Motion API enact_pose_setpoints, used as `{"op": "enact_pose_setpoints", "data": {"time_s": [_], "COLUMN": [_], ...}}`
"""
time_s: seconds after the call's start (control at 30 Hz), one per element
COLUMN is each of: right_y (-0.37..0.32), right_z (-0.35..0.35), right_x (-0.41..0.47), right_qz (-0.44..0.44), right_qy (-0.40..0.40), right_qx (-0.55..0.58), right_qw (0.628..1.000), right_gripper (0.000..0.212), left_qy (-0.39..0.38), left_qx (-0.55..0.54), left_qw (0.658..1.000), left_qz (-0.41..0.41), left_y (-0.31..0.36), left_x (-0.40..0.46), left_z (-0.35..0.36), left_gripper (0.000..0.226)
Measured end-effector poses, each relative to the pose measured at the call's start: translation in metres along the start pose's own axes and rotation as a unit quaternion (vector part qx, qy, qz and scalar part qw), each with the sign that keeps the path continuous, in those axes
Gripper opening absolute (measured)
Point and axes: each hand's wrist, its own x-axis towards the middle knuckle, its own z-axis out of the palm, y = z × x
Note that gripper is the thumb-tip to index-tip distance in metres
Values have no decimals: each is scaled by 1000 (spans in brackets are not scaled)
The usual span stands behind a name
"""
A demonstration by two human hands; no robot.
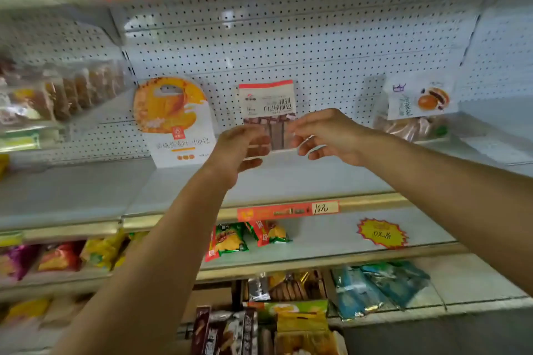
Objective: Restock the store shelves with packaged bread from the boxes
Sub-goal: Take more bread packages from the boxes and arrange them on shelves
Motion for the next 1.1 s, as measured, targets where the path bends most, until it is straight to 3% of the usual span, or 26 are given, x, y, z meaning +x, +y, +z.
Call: {"op": "enact_pose_setpoints", "data": {"time_s": [0.2,0.3,0.57,0.93,1.1], "right_y": [68,115,244,448,558], "right_z": [11,19,45,74,85], "right_x": [2,2,-12,-53,-68], "right_qz": [62,108,208,393,456], "right_qy": [-40,-61,-105,-83,-55], "right_qx": [15,27,26,42,-7], "right_qw": [997,992,972,915,888], "right_gripper": [18,20,14,13,14], "left_qy": [4,26,104,136,142], "left_qx": [5,-14,-71,-80,-71], "left_qw": [997,990,951,886,856], "left_qz": [-82,-137,-283,-435,-492], "left_y": [-79,-124,-257,-462,-559], "left_x": [-10,-15,-41,-78,-91], "left_z": [2,8,22,48,48], "left_gripper": [18,12,11,19,14]}}
